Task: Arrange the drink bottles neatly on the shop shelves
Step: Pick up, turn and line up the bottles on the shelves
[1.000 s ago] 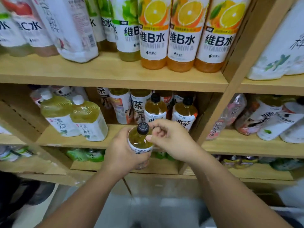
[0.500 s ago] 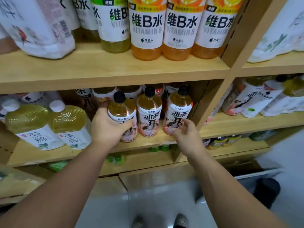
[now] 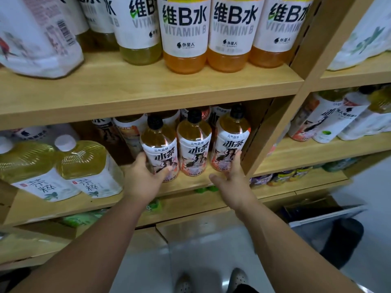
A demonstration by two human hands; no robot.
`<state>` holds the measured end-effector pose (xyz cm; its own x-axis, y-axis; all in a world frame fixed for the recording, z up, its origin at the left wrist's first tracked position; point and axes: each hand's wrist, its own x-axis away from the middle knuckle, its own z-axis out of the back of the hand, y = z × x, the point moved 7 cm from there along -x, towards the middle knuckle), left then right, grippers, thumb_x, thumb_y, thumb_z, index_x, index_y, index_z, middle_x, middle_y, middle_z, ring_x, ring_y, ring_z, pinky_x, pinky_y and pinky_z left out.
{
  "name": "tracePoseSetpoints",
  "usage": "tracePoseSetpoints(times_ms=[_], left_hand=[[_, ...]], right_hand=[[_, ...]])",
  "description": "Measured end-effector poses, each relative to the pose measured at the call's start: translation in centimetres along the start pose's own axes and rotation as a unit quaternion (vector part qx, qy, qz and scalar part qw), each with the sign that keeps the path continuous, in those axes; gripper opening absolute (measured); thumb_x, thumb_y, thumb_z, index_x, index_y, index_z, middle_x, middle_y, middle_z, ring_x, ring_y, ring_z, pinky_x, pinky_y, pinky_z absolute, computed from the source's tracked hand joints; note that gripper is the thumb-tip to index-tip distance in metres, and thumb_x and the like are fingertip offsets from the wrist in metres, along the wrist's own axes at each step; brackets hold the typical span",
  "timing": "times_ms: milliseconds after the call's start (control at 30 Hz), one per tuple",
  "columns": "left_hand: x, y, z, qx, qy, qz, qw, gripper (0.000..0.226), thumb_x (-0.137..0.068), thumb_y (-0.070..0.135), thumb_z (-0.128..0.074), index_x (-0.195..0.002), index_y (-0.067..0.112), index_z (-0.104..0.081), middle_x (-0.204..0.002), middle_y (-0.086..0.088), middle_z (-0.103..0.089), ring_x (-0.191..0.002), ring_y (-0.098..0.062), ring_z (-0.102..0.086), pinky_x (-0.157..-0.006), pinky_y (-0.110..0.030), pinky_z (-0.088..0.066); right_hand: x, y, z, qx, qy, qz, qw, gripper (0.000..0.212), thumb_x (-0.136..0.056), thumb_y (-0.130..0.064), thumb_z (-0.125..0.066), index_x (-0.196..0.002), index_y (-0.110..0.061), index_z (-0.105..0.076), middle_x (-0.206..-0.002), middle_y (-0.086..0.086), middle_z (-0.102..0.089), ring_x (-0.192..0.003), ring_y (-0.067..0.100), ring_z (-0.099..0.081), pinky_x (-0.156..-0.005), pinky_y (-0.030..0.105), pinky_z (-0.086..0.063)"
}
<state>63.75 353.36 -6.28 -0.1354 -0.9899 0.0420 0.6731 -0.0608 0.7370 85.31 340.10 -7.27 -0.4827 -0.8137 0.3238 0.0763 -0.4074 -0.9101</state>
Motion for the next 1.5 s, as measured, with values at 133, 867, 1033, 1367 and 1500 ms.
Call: tracePoseSetpoints(times_ms=[133, 867, 1033, 1367, 1500], left_hand=[[-0.1, 1.0, -0.9, -0.002, -0.011, -0.010, 1.000, 0.060, -0.081, 0.040, -0.083, -0.131, 0.019, -0.056, -0.128, -0.002, -0.069, -0.115, -0.026, -0.062, -0.081, -0.027, -0.043], [2.8, 0.2, -1.9, 0.077, 0.068, -0.056, 0.993, 0.072, -0.087, 0.044, -0.072, -0.151, 0.028, -0.042, -0.129, 0.003, -0.067, -0.097, -0.009, -0.070, -0.086, -0.044, -0.061], [3.2, 0.4, -2.3, 0.117, 0.064, -0.032, 0.991, 0.079, -0.082, 0.049, -0.078, -0.148, 0.025, -0.042, -0.138, 0.005, -0.056, -0.097, -0.007, -0.063, -0.075, -0.028, -0.055], [8.8, 6.5, -8.0, 0.136, 0.046, -0.102, 0.984, 0.031, -0.082, 0.029, -0.077, -0.103, 0.030, -0.054, -0.101, 0.010, -0.051, -0.086, -0.012, -0.055, -0.069, -0.038, -0.056], [9.8, 11.1, -12.0, 0.139, 0.009, -0.146, 0.979, 0.025, -0.080, 0.051, -0.065, -0.095, 0.031, -0.059, -0.090, 0.012, -0.055, -0.081, -0.015, -0.058, -0.065, -0.040, -0.054]], right_hand=[[0.0, 0.1, 0.2, -0.007, -0.006, -0.008, 1.000, 0.109, -0.098, -0.018, -0.065, -0.154, -0.041, 0.025, -0.166, -0.011, -0.023, -0.152, 0.018, -0.027, -0.124, 0.046, -0.025], [0.8, -2.0, 0.1, 0.244, -0.002, 0.151, 0.958, 0.074, -0.100, -0.026, -0.062, -0.160, -0.042, -0.021, -0.167, -0.018, -0.016, -0.142, -0.006, -0.019, -0.090, -0.006, -0.013], [1.0, -1.6, 0.5, 0.201, -0.050, 0.147, 0.967, 0.075, -0.100, -0.028, -0.063, -0.158, -0.049, -0.019, -0.163, -0.015, -0.027, -0.148, 0.006, -0.028, -0.113, 0.018, -0.027], [-0.1, -0.1, 9.6, 0.143, -0.004, 0.123, 0.982, 0.011, -0.097, -0.028, -0.067, -0.100, -0.024, -0.076, -0.086, -0.010, -0.072, -0.081, 0.001, -0.063, -0.066, 0.011, -0.045], [-1.7, 1.4, 15.3, 0.135, 0.037, 0.130, 0.981, 0.007, -0.096, -0.030, -0.067, -0.095, -0.027, -0.074, -0.084, -0.007, -0.069, -0.074, 0.004, -0.062, -0.071, 0.026, -0.050]])
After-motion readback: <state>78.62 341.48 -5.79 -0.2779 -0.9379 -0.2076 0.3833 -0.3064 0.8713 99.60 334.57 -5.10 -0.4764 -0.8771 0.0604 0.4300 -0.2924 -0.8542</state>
